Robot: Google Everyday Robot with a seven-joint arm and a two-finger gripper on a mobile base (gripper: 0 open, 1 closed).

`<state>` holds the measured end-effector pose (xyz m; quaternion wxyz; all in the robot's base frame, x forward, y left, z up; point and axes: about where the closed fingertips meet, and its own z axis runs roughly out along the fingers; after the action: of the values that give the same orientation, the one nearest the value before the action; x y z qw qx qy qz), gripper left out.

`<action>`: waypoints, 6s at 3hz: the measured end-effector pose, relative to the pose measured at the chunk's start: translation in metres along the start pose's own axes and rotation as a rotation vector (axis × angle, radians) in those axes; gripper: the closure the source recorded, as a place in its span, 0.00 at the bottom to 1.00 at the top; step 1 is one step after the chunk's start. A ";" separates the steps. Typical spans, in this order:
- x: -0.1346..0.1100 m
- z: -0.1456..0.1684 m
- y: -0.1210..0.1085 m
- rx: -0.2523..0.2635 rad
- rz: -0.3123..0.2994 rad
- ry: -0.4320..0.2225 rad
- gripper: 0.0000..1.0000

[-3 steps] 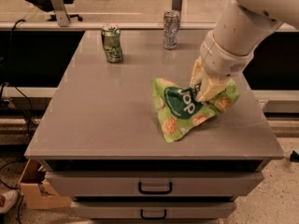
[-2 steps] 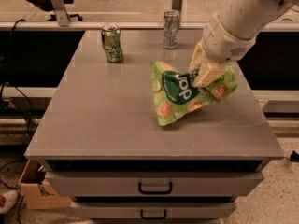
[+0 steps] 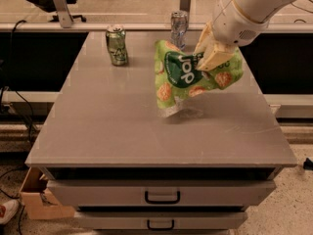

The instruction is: Move green rice chip bag near green can

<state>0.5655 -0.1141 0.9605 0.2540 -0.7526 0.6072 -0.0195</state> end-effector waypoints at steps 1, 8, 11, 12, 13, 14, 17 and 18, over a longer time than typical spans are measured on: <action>0.000 0.006 -0.003 -0.018 0.024 0.000 1.00; -0.013 0.130 -0.113 -0.196 0.532 -0.108 1.00; -0.045 0.160 -0.126 -0.250 0.543 -0.172 1.00; -0.046 0.160 -0.126 -0.250 0.543 -0.172 0.83; -0.047 0.162 -0.128 -0.247 0.544 -0.175 0.59; -0.047 0.162 -0.128 -0.247 0.544 -0.175 0.36; -0.050 0.171 -0.132 -0.238 0.545 -0.184 0.00; -0.045 0.158 -0.137 -0.205 0.503 -0.140 0.00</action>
Offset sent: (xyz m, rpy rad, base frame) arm 0.0645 0.0109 -0.0075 0.0804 0.1049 -0.1472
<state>0.7312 0.0026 0.8914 0.2145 -0.5997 0.7547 0.1575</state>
